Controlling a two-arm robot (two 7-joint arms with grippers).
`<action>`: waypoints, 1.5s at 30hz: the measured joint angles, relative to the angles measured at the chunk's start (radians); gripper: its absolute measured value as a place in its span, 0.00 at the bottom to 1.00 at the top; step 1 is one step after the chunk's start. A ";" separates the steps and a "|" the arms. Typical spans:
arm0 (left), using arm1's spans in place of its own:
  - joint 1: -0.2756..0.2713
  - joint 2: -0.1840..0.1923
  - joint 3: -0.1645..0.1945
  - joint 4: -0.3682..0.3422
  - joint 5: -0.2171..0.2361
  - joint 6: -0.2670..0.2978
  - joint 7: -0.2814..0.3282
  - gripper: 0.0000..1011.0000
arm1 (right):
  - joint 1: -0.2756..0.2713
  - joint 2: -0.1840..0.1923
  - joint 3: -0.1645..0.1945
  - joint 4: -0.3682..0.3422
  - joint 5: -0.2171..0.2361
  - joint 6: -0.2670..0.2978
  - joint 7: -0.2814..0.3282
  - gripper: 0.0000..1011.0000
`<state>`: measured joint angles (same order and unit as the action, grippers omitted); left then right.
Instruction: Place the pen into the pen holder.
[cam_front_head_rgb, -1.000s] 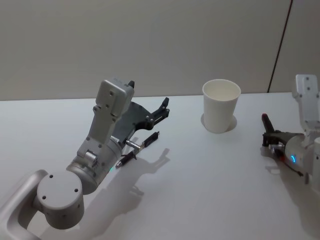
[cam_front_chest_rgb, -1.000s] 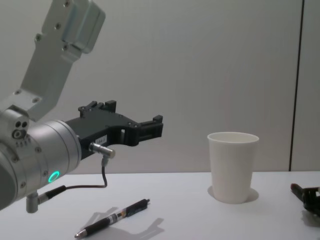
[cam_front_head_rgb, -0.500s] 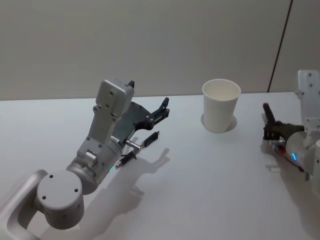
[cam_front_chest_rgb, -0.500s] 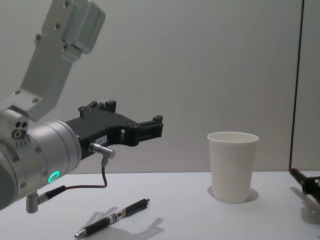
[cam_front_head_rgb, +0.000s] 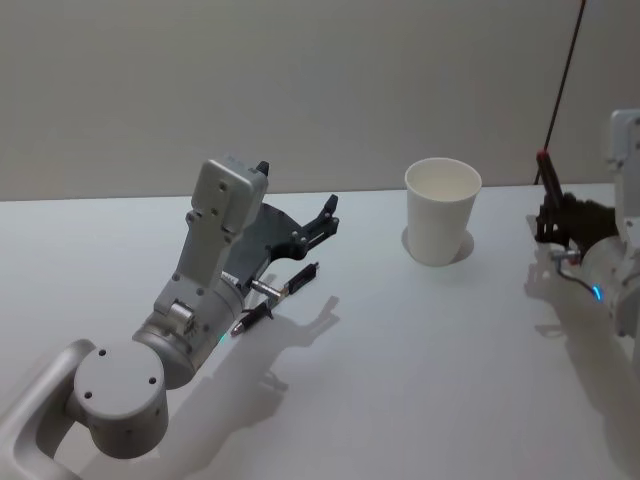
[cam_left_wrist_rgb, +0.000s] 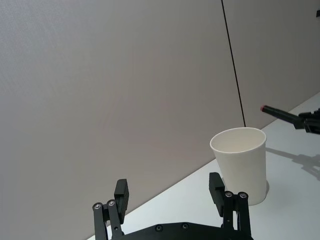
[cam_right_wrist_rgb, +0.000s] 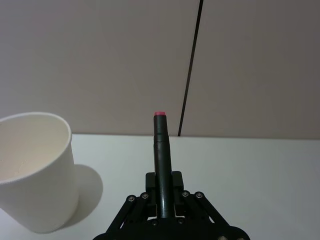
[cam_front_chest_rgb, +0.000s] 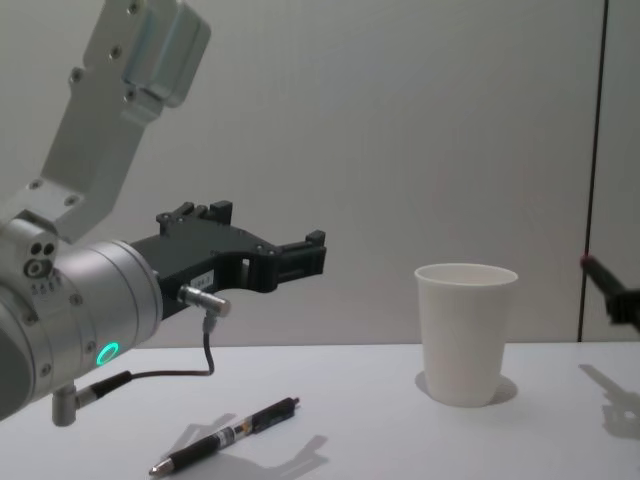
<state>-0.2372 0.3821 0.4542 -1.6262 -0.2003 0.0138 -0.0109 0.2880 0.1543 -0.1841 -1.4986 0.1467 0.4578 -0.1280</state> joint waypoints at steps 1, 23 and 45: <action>0.000 0.000 0.000 0.000 0.000 0.000 0.000 0.99 | -0.001 0.001 0.000 -0.005 -0.005 -0.012 0.002 0.18; 0.000 0.000 0.000 0.000 0.000 0.000 0.000 0.99 | 0.015 0.008 0.000 -0.052 -0.087 -0.307 0.104 0.18; 0.000 0.000 0.000 0.000 0.000 0.000 0.000 0.99 | 0.161 -0.053 -0.039 0.175 -0.220 -0.597 0.215 0.18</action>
<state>-0.2372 0.3821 0.4542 -1.6262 -0.2004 0.0138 -0.0109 0.4495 0.1011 -0.2233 -1.3236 -0.0730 -0.1396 0.0871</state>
